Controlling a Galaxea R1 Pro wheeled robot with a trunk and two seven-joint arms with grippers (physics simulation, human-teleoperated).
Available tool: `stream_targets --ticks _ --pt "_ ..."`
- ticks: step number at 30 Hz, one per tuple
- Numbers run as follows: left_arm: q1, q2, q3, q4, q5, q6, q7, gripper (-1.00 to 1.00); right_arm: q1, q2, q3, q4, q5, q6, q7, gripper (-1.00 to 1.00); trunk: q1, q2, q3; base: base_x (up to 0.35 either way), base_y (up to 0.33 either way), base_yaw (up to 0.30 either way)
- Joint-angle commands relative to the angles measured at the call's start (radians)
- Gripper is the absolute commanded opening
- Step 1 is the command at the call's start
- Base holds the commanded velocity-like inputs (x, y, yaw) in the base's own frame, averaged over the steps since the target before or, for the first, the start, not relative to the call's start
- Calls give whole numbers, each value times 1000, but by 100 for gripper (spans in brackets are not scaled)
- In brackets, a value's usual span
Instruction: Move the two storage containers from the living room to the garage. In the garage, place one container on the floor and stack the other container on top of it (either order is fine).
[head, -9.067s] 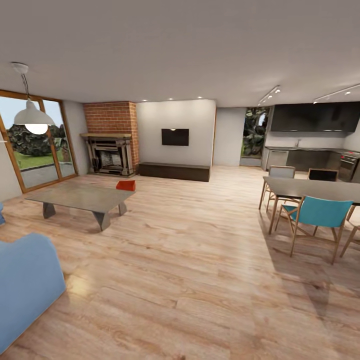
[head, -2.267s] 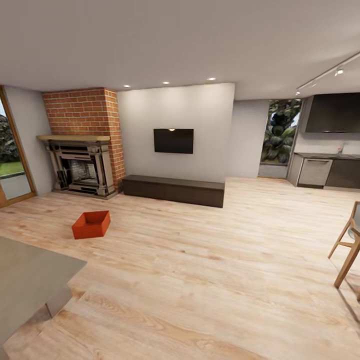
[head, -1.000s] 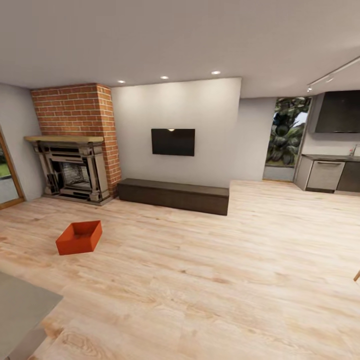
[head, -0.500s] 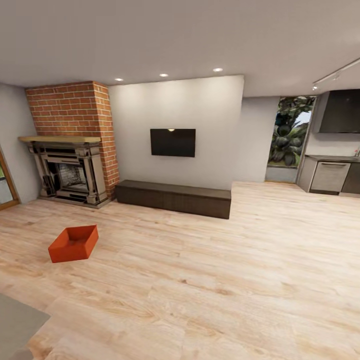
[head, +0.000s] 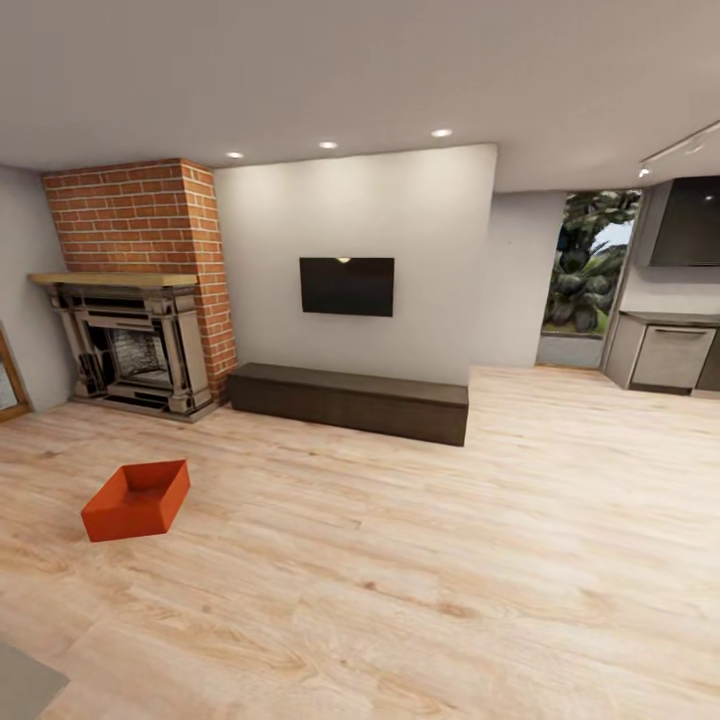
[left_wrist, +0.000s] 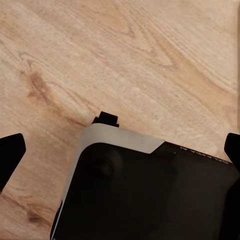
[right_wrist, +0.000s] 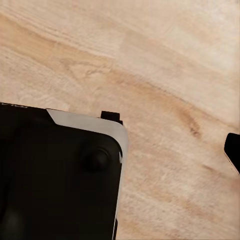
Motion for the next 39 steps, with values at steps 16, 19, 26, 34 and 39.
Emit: stream_targets --ticks 16,19,26,34,39 --pt "-1 0 -9 0 8 6 3 100 -1 -2 9 3 -9 -6 4 100 1 -1 -2 323 0 85" --pt "-1 0 -9 0 8 5 3 100 -1 -2 8 3 -9 -6 4 100 1 -1 -2 323 0 149" --pt "-1 -1 -9 0 8 3 3 100 -1 -1 9 3 -9 -6 4 100 1 -1 -2 323 0 151" --pt "-1 -2 -9 0 8 1 3 100 -1 0 10 3 -9 -6 4 100 1 -1 -2 323 0 66" --pt "-1 -1 -9 0 8 0 3 100 -1 0 10 3 -9 -6 4 100 1 -1 -2 323 0 4"
